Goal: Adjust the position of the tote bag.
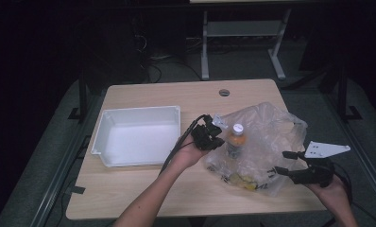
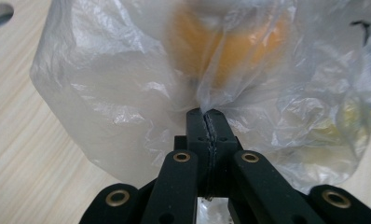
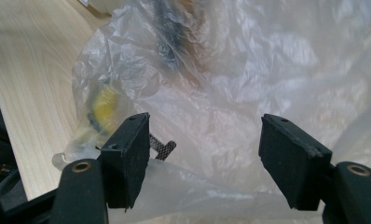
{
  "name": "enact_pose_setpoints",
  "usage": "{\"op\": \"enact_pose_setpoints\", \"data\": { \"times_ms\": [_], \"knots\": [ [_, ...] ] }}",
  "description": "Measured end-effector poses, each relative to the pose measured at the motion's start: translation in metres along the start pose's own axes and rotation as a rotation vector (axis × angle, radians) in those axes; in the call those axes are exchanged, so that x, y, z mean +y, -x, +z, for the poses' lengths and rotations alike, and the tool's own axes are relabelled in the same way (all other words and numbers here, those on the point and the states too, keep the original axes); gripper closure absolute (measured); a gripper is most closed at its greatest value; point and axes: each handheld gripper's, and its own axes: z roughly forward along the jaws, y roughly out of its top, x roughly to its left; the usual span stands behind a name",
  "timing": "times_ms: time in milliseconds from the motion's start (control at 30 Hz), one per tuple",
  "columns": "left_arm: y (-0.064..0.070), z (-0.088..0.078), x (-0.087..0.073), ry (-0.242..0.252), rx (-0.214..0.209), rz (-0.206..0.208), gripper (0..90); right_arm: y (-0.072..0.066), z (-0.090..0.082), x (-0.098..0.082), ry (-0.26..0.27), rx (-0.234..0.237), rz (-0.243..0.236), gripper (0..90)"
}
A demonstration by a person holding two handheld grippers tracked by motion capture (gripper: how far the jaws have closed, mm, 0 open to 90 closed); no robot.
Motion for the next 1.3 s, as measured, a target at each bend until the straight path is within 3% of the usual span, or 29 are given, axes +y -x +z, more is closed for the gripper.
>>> {"op": "enact_pose_setpoints", "data": {
  "times_ms": [167, 433, 633, 800, 1067, 1300],
  "knots": [
    [0.005, 0.015, -0.017, -0.087, 0.031, 0.041, 89.8, 0.0, 0.001, 0.0, -0.006, 0.002, -0.004, 33.1],
    [-0.001, 0.025, -0.041, -0.136, -0.002, 0.003, 89.8, -0.002, 0.003, 0.0, -0.016, 0.006, -0.005, 33.1],
    [-0.004, 0.019, -0.048, -0.127, -0.016, -0.018, 89.4, -0.001, 0.003, -0.001, -0.019, 0.008, -0.001, 33.1],
    [-0.008, -0.001, -0.05, -0.098, -0.035, -0.019, 76.2, -0.001, 0.003, -0.001, -0.015, 0.009, 0.0, 33.1],
    [-0.008, -0.035, -0.036, -0.047, -0.054, -0.006, 68.0, -0.002, 0.003, 0.0, -0.012, 0.006, 0.002, 33.1],
    [0.01, -0.041, -0.005, -0.001, -0.065, 0.048, 50.4, -0.002, 0.003, 0.0, -0.009, 0.007, 0.007, 33.1]
  ]
}}
